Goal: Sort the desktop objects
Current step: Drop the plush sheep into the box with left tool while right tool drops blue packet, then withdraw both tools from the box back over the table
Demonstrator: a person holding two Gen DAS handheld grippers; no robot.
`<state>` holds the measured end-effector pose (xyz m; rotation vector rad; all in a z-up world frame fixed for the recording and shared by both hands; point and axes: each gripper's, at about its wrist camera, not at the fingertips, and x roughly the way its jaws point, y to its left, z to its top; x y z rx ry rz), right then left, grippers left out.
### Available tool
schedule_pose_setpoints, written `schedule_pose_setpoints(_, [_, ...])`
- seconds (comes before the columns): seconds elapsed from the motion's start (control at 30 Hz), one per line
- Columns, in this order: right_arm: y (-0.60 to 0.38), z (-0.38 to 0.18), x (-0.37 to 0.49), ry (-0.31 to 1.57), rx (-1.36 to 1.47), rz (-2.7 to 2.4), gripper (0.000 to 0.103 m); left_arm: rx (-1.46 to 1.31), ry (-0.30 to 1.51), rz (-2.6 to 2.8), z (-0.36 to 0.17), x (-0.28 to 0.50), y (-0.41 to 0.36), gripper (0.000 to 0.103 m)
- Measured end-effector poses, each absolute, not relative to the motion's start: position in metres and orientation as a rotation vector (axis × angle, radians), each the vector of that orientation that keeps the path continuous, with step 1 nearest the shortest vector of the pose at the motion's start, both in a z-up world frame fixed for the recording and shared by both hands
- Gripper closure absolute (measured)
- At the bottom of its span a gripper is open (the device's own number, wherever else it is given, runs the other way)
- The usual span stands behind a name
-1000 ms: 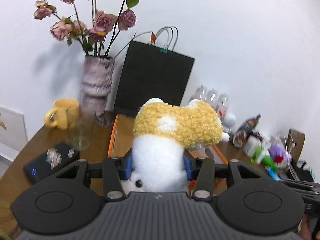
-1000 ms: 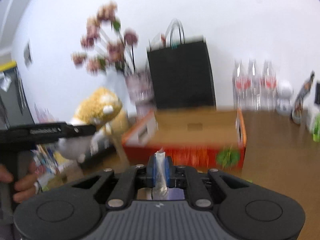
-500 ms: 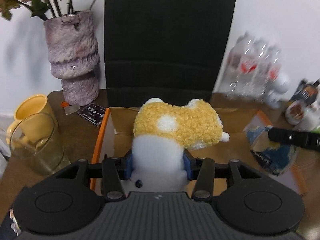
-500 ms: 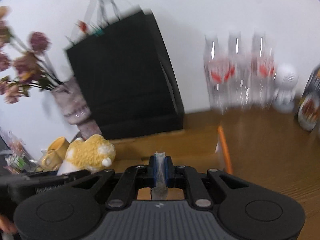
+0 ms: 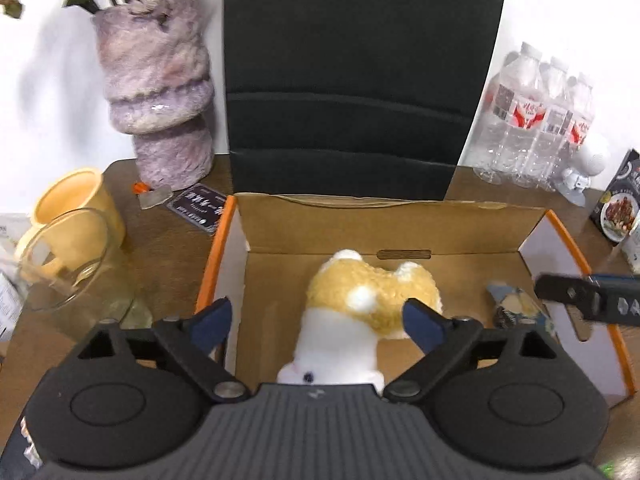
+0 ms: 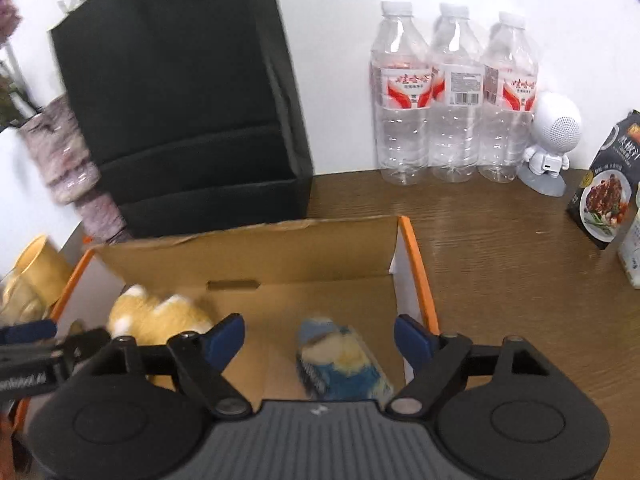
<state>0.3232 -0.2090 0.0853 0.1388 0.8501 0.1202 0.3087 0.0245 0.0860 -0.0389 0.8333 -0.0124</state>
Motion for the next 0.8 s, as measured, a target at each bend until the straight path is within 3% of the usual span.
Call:
schedule_pose_setpoints(0.2, [-0.208, 0.112, 0.243, 0.805, 0.06, 0.104, 0.02, -0.038, 0.806, -0.035, 0.115, 0.241, 0.019, 0.0])
schedule_pose_setpoints(0.4, [-0.209, 0.11, 0.124, 0.705, 0.068, 0.144, 0.012, 0.011, 0.676, -0.086, 0.129, 0.124, 0.007, 0.0])
schedule_pose_setpoints(0.63, [-0.228, 0.057, 0.016, 0.656, 0.156, 0.167, 0.011, -0.019, 0.463, -0.106, 0.088, -0.004, 0.0, 0.0])
schedule_pose_setpoints(0.8, [-0.23, 0.024, -0.015, 0.638, 0.156, 0.175, 0.011, -0.029, 0.528, -0.119, 0.048, -0.025, -0.004, 0.0])
